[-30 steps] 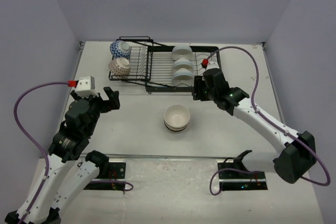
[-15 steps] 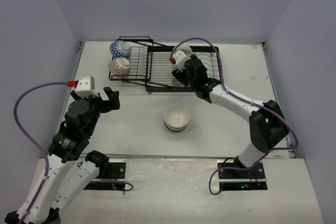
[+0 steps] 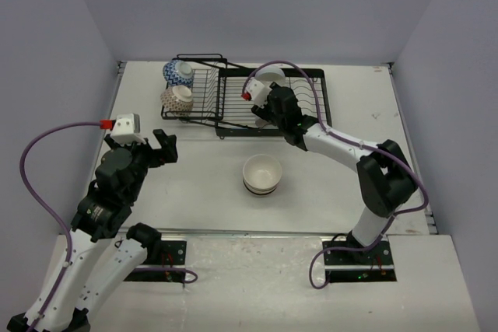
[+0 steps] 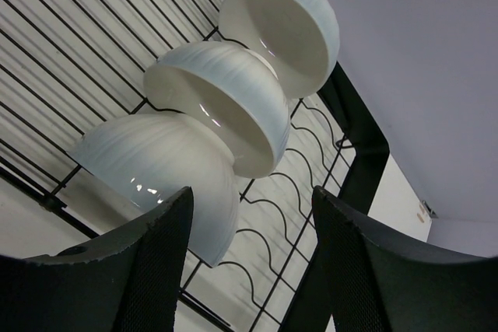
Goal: Unload the bowls from the dish rack
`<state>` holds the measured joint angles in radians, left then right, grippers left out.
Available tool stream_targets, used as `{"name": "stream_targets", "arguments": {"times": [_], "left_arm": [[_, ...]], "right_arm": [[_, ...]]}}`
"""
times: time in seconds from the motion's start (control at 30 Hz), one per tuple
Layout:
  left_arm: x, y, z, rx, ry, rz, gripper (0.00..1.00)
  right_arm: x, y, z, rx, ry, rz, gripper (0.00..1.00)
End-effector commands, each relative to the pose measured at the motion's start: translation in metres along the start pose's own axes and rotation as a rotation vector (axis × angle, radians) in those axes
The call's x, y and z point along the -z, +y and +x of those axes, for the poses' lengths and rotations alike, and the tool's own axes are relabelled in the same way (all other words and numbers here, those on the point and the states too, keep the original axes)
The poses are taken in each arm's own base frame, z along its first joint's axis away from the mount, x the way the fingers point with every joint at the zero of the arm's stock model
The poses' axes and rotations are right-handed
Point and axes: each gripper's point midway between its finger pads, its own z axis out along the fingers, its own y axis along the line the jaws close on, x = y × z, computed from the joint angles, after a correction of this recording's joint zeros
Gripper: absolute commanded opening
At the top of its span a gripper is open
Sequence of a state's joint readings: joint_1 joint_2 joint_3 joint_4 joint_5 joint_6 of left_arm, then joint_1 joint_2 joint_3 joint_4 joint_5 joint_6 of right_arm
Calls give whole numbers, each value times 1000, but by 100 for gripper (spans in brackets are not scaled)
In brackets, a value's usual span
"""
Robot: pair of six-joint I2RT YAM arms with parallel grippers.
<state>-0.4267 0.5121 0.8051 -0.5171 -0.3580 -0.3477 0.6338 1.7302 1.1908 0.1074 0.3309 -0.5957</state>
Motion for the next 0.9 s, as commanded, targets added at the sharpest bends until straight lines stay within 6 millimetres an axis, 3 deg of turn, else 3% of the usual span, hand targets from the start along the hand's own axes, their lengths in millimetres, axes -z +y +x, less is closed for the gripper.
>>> {"name": "stream_targets", "arguments": {"times": [0.0, 0.27, 0.53, 0.87], "left_arm": [[0, -4, -7, -7, -32, 23, 100], [1, -5, -7, -7, -33, 28, 100], [2, -5, -9, -5, -41, 32, 100], [3, -5, -10, -4, -44, 31, 100]], "right_arm": [[-3, -7, -7, -14, -17, 19, 63], [16, -24, -17, -96, -40, 62, 63], [38, -9, -13, -90, -58, -20, 63], [8, 10, 11, -6, 11, -17, 58]]}}
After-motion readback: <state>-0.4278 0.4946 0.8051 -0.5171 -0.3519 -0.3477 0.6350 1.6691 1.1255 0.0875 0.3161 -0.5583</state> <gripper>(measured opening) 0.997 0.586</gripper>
